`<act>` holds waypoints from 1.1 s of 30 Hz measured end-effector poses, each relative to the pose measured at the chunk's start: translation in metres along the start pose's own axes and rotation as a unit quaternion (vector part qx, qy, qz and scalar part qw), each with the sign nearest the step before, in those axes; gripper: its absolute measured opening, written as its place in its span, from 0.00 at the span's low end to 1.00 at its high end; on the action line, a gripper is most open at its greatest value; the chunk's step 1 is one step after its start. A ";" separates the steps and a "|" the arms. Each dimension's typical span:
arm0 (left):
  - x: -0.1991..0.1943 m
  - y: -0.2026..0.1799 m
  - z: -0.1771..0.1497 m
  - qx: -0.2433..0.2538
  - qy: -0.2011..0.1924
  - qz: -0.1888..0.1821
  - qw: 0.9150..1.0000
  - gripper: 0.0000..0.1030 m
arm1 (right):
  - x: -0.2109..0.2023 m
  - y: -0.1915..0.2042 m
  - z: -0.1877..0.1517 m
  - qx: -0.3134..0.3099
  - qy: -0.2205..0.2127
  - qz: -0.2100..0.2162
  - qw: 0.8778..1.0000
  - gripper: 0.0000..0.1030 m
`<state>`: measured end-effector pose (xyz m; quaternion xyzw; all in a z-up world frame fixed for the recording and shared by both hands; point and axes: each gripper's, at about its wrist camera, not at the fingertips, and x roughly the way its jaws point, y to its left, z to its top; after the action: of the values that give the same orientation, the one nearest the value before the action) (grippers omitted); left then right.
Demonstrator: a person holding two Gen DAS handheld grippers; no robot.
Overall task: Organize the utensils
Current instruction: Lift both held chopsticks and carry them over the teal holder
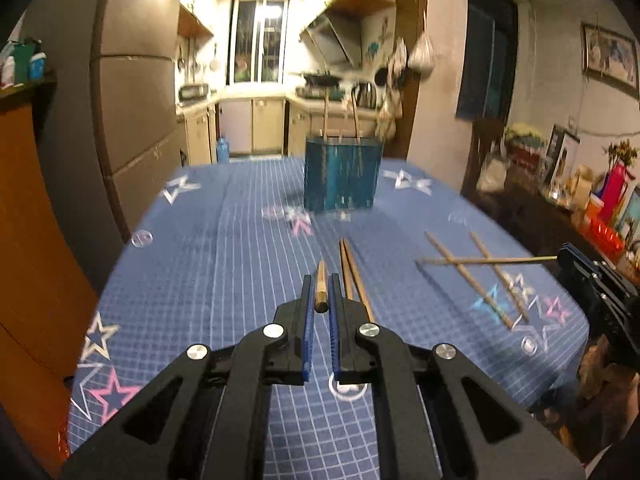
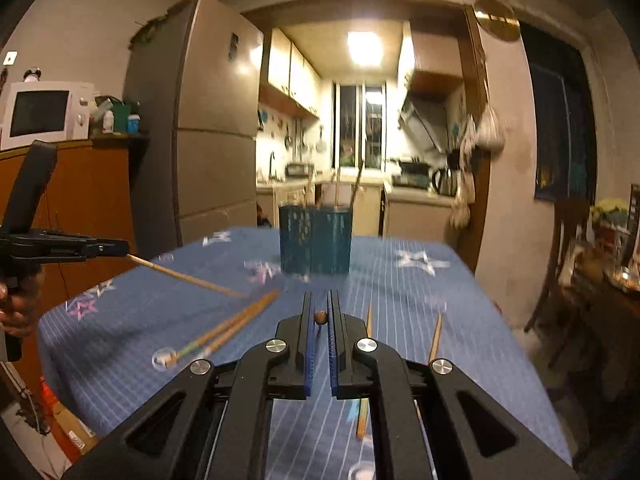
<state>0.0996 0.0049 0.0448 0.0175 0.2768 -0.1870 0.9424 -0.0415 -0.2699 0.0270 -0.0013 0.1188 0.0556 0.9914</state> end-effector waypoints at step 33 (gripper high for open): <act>-0.016 -0.006 0.070 -0.022 -0.061 0.033 0.997 0.05 | 0.052 -0.003 0.098 0.008 -0.036 0.091 0.995 0.07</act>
<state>0.1207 -0.0041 0.1126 -0.0055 0.2218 -0.1500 0.9635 0.0322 -0.2653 0.1097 0.0199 0.0830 0.1443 0.9858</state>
